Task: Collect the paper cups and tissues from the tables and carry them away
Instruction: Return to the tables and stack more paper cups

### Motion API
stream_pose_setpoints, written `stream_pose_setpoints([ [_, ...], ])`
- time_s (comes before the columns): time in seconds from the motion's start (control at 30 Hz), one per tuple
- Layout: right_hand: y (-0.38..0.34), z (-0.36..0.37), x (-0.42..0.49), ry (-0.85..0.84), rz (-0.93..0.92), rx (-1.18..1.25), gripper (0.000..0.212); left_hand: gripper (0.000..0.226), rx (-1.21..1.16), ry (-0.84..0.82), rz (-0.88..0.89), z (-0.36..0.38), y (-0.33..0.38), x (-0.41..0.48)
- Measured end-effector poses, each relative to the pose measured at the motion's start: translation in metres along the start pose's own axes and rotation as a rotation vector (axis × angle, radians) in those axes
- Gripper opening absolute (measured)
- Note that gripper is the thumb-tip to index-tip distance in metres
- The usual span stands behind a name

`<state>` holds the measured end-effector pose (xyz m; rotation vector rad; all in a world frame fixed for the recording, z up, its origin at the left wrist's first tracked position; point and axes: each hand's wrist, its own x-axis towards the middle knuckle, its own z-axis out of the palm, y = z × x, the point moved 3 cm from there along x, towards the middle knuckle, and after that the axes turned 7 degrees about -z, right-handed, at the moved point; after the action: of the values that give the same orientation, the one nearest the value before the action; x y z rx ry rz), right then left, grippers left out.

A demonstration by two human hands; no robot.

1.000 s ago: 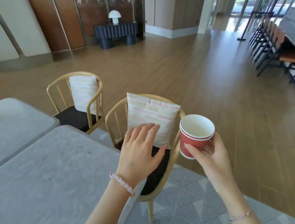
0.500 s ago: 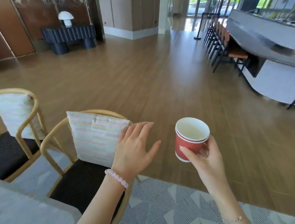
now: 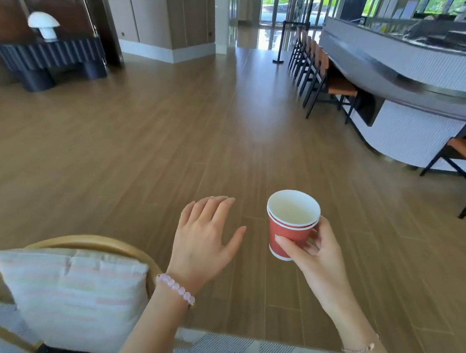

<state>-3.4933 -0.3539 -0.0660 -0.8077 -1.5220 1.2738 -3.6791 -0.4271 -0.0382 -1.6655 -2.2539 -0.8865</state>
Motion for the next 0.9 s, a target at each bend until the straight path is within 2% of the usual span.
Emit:
stream_pose_setpoints([
  [0.37,0.039,0.050,0.193,-0.085,-0.012,0.031,0.057,0.052,0.050,0.012,-0.062,0.056,-0.063,0.162],
  [0.67,0.101,0.121,0.359,-0.302,-0.003,0.087,0.055,0.054,0.147,0.061,-0.275,0.101,-0.138,0.272],
  [0.9,0.119,0.184,0.482,-0.504,-0.001,0.121,0.056,0.054,0.215,0.121,-0.453,0.121,-0.188,0.359],
])
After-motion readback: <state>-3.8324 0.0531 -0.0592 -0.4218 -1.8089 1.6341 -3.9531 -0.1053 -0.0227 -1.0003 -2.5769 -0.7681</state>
